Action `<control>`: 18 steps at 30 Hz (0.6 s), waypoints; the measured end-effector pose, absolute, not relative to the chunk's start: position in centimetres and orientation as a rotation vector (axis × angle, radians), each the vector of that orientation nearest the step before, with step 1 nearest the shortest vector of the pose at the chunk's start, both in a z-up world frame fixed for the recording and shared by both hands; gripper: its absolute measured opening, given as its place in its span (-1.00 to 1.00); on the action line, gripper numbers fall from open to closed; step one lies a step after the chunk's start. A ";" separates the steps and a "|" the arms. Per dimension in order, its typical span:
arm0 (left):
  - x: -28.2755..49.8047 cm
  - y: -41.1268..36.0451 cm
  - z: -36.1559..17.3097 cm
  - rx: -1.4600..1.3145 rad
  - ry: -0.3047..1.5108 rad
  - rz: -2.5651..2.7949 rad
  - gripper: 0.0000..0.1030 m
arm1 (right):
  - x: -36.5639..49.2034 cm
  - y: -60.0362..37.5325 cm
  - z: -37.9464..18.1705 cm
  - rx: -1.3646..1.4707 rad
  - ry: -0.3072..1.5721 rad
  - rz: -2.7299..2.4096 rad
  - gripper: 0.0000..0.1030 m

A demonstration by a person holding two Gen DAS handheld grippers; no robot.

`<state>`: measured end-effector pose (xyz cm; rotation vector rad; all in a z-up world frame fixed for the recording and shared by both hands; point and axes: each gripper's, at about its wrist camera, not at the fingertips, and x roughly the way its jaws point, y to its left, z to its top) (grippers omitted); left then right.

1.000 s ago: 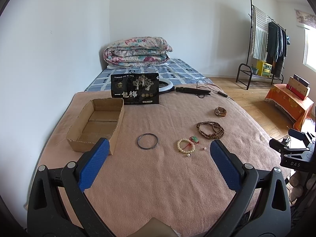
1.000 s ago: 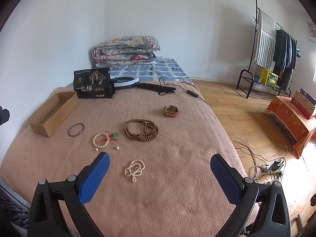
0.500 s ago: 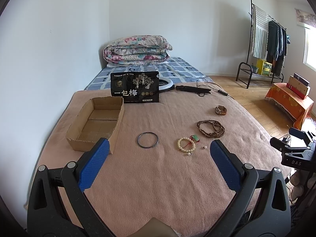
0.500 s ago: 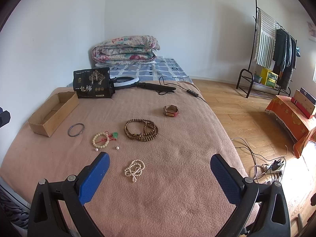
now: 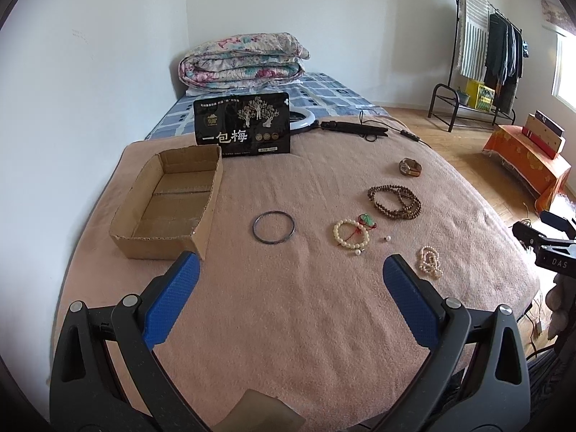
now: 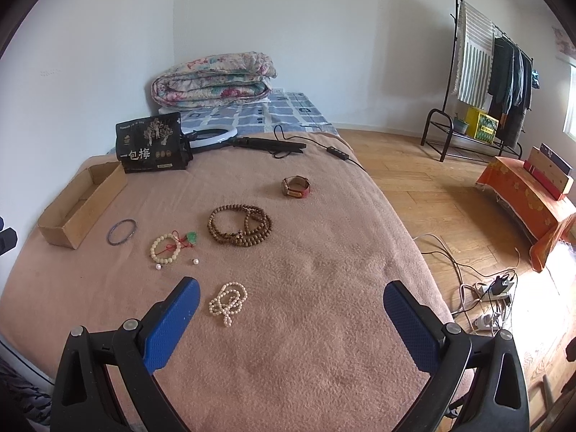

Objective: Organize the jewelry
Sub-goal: 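Grasp the white bead bracelet with the left tool while the right tool grasps the pearl necklace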

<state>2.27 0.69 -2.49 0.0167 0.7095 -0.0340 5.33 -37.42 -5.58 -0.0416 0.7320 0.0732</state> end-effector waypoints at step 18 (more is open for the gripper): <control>10.5 0.1 -7.3 0.038 0.873 -0.143 0.52 | 11.0 -34.0 -10.9 -0.121 0.903 0.260 0.93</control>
